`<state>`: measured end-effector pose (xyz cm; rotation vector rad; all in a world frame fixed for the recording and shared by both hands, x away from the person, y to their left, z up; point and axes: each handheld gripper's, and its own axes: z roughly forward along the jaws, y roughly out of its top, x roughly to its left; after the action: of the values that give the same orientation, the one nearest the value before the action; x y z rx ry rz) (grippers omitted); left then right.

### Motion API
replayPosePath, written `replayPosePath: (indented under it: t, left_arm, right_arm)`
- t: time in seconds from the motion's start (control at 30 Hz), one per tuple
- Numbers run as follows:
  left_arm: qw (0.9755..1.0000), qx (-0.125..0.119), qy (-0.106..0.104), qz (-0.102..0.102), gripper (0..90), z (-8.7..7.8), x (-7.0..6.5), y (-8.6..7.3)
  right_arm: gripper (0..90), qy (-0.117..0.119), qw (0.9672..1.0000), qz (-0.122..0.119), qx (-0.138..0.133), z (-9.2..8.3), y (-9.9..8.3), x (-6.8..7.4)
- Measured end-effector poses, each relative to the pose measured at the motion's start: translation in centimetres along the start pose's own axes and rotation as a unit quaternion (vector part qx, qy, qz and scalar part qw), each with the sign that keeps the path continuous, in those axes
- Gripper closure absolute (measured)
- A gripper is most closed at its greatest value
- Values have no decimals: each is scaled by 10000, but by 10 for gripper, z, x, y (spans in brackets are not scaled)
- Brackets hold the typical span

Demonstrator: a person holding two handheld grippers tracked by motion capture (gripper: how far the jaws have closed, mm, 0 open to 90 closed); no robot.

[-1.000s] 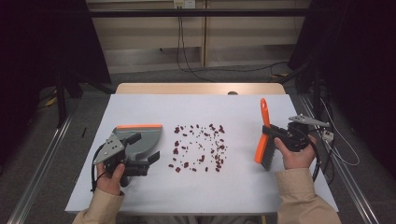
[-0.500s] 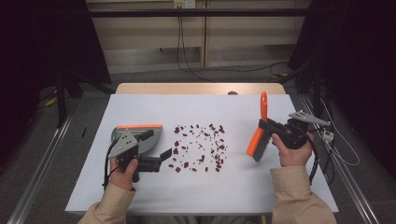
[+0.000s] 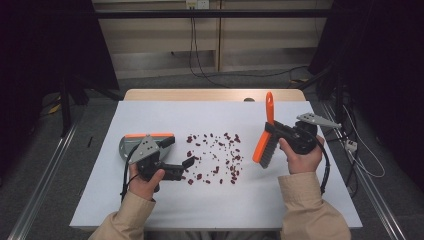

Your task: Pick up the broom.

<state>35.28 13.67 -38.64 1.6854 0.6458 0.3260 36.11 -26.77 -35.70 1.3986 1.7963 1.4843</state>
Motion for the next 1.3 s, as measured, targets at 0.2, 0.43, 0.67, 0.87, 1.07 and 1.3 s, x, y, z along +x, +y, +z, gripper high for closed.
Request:
replayPosePath:
  t: [0.2,0.43,0.67,0.87,1.07,1.3]
  left_arm:
    - [10000,31,-69,-35,29,10,-3,-1]
    - [9997,203,-123,-84,39,23,-8,-1]
    - [9994,264,-170,-157,49,35,-12,-2]
    - [9991,325,-201,-155,58,43,-14,-4]
    - [9985,432,-307,-153,81,52,-17,-7]
    - [9977,506,-401,-213,112,60,-19,-9]
  right_arm:
    - [714,102,9999,6,-5,10,4,9]
    - [714,235,9997,-86,25,22,8,24]
    - [714,329,9994,-115,38,32,8,34]
    - [714,398,9991,-150,56,38,8,41]
    - [714,492,9986,-210,36,44,9,51]
    - [714,579,9979,-283,87,54,8,63]
